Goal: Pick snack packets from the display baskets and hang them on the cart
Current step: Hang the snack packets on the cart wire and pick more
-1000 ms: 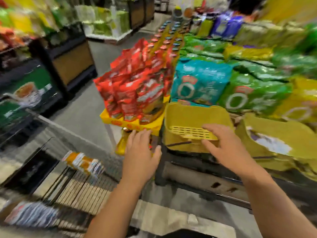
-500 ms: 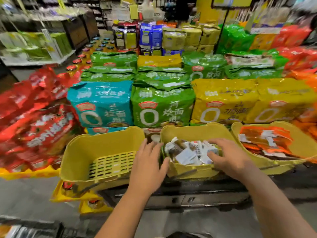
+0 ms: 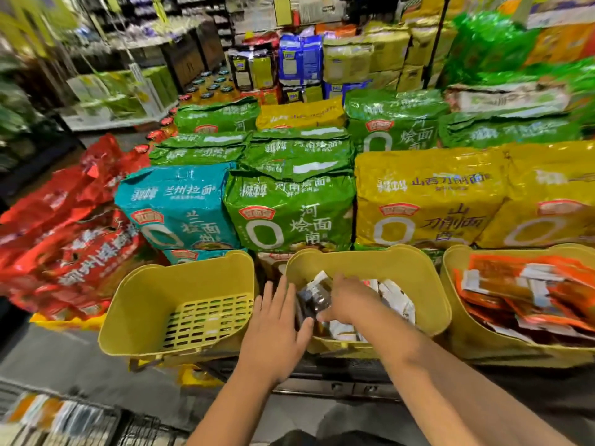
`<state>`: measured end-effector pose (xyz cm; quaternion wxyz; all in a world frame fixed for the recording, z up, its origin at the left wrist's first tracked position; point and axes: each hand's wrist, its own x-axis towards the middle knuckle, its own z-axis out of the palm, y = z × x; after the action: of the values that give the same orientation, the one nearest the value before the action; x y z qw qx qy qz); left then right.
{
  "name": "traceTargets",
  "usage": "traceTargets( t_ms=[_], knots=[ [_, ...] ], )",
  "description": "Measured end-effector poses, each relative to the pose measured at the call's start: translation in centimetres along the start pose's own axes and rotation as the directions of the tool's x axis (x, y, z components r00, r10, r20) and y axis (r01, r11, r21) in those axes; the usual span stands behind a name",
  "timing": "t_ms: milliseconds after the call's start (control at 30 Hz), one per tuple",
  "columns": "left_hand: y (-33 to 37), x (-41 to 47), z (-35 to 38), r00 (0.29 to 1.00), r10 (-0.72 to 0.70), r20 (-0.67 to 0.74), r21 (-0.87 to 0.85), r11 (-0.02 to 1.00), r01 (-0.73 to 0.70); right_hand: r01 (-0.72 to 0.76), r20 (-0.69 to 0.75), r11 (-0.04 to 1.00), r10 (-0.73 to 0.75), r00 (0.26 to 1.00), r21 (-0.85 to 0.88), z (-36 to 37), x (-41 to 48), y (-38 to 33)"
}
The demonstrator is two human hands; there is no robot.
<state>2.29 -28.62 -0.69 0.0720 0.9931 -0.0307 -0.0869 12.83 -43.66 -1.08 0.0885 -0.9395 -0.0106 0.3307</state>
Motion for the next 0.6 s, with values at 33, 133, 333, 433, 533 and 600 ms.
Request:
traceTargets(
  t_ms=[33,133,333,433,533,600],
  knots=[
    [0.0,0.0,-0.1,1.000,-0.010,0.001,-0.010,1.000,0.010,-0.010,-0.006,1.000,0.010,1.000,0.014,-0.2,0.2,0.2],
    [-0.2,0.3,-0.3,1.000,-0.007,-0.023,-0.138,0.990,0.004,-0.041,-0.121,0.999,0.037,0.992,-0.032,-1.6,0.0,2.7],
    [1.0,0.6,-2.5,0.945,-0.132,-0.300,-0.567,0.821,-0.066,0.202,-0.301,0.927,-0.103,0.948,0.318,-4.5,-3.2,9.9],
    [2.5,1.6,-3.9,0.957,-0.260,-0.129,-0.898,0.439,-0.002,0.388,-0.360,0.503,-0.157,0.920,0.773,-5.3,-6.6,9.1],
    [3.5,2.3,-4.7,0.984,-0.135,0.118,-0.988,-0.120,0.102,0.433,-0.340,0.325,-0.306,0.889,0.841,-4.7,-8.0,6.1],
    [3.6,2.2,-4.9,0.983,-0.133,0.128,-0.972,-0.212,0.098,0.418,-0.294,0.376,-0.345,0.891,0.827,-3.8,-7.6,4.7]
  ],
)
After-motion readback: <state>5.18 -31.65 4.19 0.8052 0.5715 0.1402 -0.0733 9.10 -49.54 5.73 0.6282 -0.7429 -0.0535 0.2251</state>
